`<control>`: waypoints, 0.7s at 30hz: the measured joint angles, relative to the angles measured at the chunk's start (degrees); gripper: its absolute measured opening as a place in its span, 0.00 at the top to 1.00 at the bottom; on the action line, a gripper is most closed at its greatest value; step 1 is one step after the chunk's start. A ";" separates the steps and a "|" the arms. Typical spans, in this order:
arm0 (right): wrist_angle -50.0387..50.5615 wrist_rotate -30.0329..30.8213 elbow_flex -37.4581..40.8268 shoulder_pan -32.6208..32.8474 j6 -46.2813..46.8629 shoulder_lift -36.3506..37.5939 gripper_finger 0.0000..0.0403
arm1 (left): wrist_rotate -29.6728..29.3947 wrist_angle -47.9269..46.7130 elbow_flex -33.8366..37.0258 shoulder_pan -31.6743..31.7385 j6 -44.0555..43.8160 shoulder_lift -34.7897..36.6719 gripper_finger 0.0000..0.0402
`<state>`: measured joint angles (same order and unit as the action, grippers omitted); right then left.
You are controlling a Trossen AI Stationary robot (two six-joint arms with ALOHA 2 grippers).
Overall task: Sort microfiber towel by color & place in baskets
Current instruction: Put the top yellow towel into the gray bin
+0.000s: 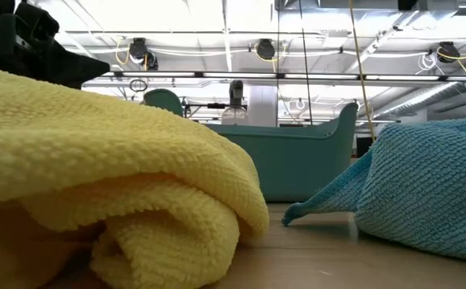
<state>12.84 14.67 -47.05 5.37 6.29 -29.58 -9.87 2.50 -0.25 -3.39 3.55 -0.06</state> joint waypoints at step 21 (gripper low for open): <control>16.99 -5.67 -11.60 0.95 8.70 -16.86 1.00 | -0.94 -0.11 -0.01 0.00 -1.66 -0.25 0.96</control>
<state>29.83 9.00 -58.65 6.31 14.99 -46.44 -10.81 2.39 -0.26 -3.39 1.89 -0.32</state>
